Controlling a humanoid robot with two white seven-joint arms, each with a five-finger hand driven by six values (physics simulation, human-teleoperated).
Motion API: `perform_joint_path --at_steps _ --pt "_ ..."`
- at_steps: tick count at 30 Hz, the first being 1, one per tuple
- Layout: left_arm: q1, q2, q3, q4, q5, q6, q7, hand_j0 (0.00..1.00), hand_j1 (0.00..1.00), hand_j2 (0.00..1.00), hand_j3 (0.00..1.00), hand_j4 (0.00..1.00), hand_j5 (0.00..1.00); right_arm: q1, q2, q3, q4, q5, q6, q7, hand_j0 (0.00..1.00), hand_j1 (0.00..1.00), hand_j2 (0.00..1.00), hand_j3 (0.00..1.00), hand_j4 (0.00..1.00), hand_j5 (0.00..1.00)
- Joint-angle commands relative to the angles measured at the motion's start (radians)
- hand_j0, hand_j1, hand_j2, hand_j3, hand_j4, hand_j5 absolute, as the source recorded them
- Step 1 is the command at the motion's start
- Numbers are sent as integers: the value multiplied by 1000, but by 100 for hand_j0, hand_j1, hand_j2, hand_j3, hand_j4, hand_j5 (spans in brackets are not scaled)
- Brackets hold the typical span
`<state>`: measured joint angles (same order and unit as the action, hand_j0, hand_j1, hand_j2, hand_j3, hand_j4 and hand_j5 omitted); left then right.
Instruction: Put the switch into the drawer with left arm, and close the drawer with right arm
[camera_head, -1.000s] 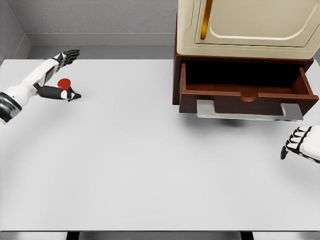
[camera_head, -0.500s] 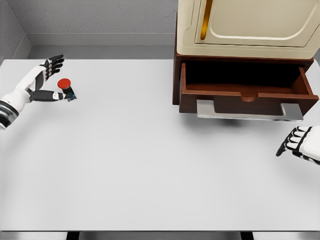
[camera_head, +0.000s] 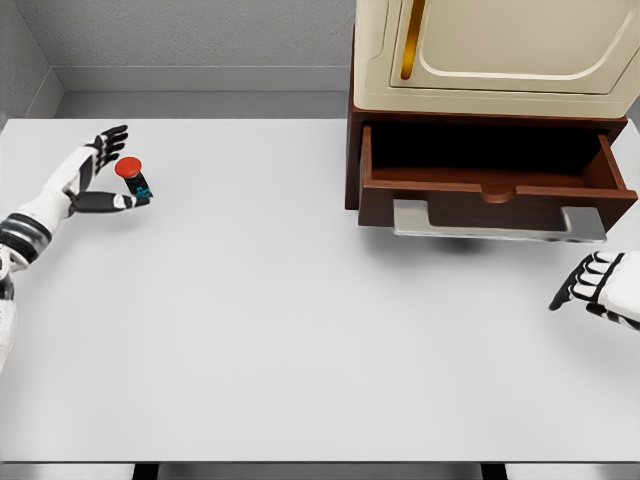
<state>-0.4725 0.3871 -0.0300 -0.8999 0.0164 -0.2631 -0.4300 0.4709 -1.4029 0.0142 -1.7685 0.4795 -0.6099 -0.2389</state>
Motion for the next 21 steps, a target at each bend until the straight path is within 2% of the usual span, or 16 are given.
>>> perform_joint_path --at_steps 1,8,10,14,21 --pt "0 -11 4 3 -12 4 42 100 100 100 100 100 100 0 -2 0 0 -5 -1 0 60 60 60 60 60 60" --pt "-2 -11 7 26 -13 5 89 100 100 100 100 100 100 0 -4 0 0 -4 -1 0 60 60 60 60 60 60" --pt "-2 -11 -1 24 -15 2 89 97 97 97 97 97 97 0 -5 0 0 -4 -1 0 60 60 60 60 60 60" --pt "-2 -20 -5 22 -64 -5 89 94 94 94 94 94 94 -2 -8 0 0 -4 -1 0 60 60 60 60 60 60" --pt "0 -30 -4 15 -76 -8 89 75 75 75 75 75 75 0 -10 0 0 -4 -1 0 60 60 60 60 60 60"
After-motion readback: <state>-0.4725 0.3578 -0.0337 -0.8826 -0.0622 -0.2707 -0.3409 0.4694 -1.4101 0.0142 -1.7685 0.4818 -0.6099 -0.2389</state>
